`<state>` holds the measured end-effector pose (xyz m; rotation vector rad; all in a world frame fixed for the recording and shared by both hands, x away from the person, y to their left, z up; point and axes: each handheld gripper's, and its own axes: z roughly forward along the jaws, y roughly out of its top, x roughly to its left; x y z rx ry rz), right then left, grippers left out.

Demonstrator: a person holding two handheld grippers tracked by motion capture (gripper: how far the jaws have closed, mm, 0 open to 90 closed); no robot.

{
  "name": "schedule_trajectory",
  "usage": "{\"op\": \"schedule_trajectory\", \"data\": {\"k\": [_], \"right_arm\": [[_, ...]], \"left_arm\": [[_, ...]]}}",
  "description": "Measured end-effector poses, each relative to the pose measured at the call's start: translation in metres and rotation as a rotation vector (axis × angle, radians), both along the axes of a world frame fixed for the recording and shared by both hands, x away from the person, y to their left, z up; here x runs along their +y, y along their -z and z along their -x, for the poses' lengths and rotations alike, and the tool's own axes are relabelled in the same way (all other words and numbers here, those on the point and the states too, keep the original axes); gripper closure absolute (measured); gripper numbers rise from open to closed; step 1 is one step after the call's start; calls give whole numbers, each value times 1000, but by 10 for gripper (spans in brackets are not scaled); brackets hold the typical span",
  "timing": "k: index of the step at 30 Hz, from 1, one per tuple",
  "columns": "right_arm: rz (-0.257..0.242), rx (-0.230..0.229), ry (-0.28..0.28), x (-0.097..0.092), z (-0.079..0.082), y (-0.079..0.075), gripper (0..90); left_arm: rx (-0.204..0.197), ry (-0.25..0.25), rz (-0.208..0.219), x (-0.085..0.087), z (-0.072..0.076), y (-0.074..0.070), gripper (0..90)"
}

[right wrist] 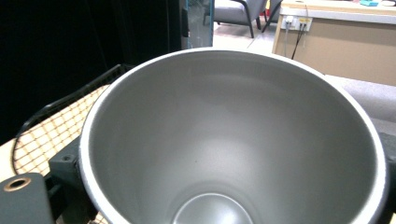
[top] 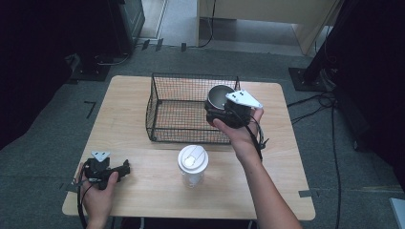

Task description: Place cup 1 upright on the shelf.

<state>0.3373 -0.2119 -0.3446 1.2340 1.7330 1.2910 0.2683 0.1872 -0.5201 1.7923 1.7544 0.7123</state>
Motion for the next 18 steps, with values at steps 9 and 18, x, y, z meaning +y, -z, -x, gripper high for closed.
{"op": "schedule_trajectory", "data": {"k": [9, 18], "right_arm": [[10, 25, 30, 3, -20, 14, 74], [5, 56, 50, 7, -41, 29, 73]], "left_arm": [[0, -1, 0, 0, 0, 0, 1], [2, 1, -1, 0, 0, 0, 1]]}}
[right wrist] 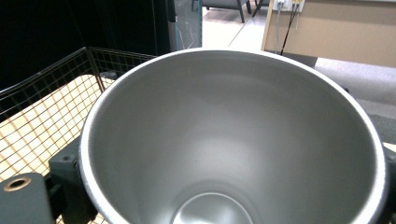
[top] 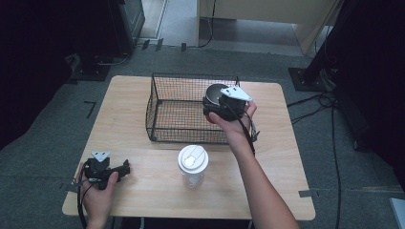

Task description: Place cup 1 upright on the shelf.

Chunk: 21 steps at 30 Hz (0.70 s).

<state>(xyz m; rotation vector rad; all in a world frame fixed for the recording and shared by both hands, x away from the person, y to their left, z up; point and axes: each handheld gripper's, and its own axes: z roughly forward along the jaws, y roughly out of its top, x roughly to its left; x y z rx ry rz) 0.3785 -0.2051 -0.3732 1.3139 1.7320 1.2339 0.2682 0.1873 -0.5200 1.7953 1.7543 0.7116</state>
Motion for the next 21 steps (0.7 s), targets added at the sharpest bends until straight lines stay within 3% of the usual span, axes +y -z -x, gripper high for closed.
{"op": "schedule_trajectory", "data": {"k": [6, 11, 18, 21], "right_arm": [[-12, 11, 15, 1, -15, 8, 74], [17, 2, 26, 4, -26, 14, 74], [29, -59, 26, 5, -40, 27, 74], [3, -52, 42, 3, -47, 31, 74]], "left_arm": [[0, 3, 0, 0, 0, 0, 0], [0, 4, 1, 0, 0, 0, 1], [0, 4, 1, 0, 0, 0, 1], [0, 4, 0, 0, 0, 0, 1]]}}
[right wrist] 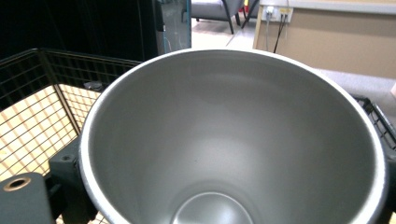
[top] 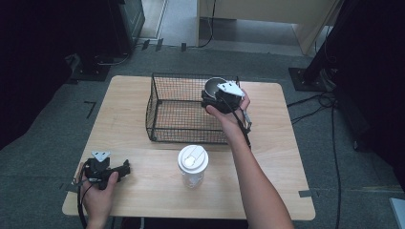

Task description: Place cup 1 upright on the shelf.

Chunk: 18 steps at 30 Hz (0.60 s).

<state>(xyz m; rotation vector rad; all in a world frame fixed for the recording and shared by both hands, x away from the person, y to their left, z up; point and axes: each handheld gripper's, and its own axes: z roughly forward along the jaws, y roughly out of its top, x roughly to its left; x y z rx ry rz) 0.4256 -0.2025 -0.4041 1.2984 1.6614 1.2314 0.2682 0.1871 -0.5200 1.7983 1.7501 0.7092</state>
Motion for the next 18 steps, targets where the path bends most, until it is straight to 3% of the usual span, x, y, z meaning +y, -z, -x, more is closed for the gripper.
{"op": "schedule_trajectory", "data": {"k": [11, 18], "right_arm": [[31, -22, -9, 6, -15, 7, 74], [16, -1, -1, 12, -26, 16, 74]], "left_arm": [[0, 0, 0, 0, 0, 0, 0], [1, 0, 0, 0, 0, 0, 1]]}}
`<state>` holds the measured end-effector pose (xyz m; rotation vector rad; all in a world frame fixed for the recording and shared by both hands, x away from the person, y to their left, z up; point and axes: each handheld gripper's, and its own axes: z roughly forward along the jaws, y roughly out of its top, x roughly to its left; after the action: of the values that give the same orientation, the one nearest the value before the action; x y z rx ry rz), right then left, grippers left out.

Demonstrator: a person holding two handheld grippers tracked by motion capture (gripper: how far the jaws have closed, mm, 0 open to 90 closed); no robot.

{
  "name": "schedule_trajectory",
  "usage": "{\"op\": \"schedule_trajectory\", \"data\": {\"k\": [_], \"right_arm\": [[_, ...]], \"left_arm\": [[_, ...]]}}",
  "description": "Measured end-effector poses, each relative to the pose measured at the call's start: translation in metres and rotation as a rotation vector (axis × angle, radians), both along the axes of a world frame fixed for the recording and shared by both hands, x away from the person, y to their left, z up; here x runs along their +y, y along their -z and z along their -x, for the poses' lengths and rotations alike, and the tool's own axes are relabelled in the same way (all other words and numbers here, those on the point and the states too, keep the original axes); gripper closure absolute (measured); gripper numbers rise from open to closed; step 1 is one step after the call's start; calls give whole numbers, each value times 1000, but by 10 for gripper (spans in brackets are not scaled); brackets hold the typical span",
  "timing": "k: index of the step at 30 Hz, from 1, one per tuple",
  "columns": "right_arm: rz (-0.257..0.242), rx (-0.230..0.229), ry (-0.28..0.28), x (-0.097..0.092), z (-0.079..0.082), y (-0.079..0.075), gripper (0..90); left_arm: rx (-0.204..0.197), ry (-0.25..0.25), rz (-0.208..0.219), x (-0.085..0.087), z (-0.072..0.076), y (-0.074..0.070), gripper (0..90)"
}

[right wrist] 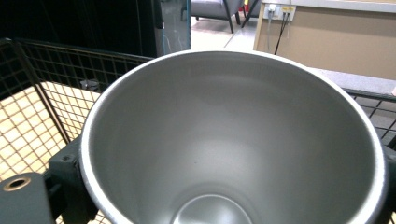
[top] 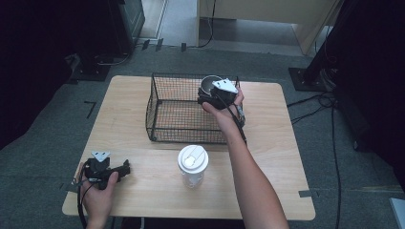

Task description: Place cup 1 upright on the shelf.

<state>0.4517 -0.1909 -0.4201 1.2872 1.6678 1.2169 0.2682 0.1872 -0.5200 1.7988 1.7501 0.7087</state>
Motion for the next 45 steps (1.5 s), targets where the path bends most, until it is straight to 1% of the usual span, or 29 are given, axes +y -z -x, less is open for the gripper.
{"op": "schedule_trajectory", "data": {"k": [2, 4, 8, 9, 11, 13, 17, 21, 26, 35, 37, 38, 39, 40, 41, 42, 45], "right_arm": [[6, 12, 9, 0, -3, 2, 74], [-4, 26, 17, -1, -6, 3, 74], [5, 36, 26, 0, -10, 8, 73], [-1, 43, 27, 0, -11, 9, 73], [-6, 56, 25, 1, -13, 12, 73], [19, 65, 21, 3, -14, 15, 73], [16, 94, 13, 5, -18, 20, 73], [40, 116, 8, 7, -22, 24, 73], [40, 145, -4, 7, -25, 27, 72], [12, 172, -6, 5, -26, 27, 70], [-7, 183, -15, 5, -26, 27, 64], [-20, 185, -31, 5, -26, 26, 45], [-25, 180, -35, 5, -26, 26, 18], [-26, 176, -37, 5, -25, 24, 1], [-26, 182, -37, 6, -25, 23, 0], [-27, 179, -38, 6, -24, 22, 0], [-10, 171, -27, 8, -24, 21, 0]], "left_arm": [[0, 0, 0, 0, 0, 0, 0], [-1, 0, 0, 0, 0, 0, 1], [0, 0, 0, 0, 0, 0, 0], [-1, 0, 0, 0, 0, 0, 1], [-1, 0, 0, 0, 0, 0, 1], [-1, 0, 0, 0, 0, 0, 1], [-1, 0, 0, 0, 0, 0, 0], [-1, 0, 0, 0, 0, 0, 1], [-1, 0, 0, 0, 0, 0, 1], [1, 6, -1, 0, 0, 0, 1], [1, 6, -1, 0, 0, 0, 1], [1, 6, -1, 0, 0, 0, 1], [1, 6, -1, 0, 0, 0, 1], [1, 6, -1, 0, 0, 0, 1], [1, 6, -1, 0, 0, 0, 1], [1, 7, -1, 0, 0, 0, 0], [1, 7, -1, 0, 0, 0, 0]]}}
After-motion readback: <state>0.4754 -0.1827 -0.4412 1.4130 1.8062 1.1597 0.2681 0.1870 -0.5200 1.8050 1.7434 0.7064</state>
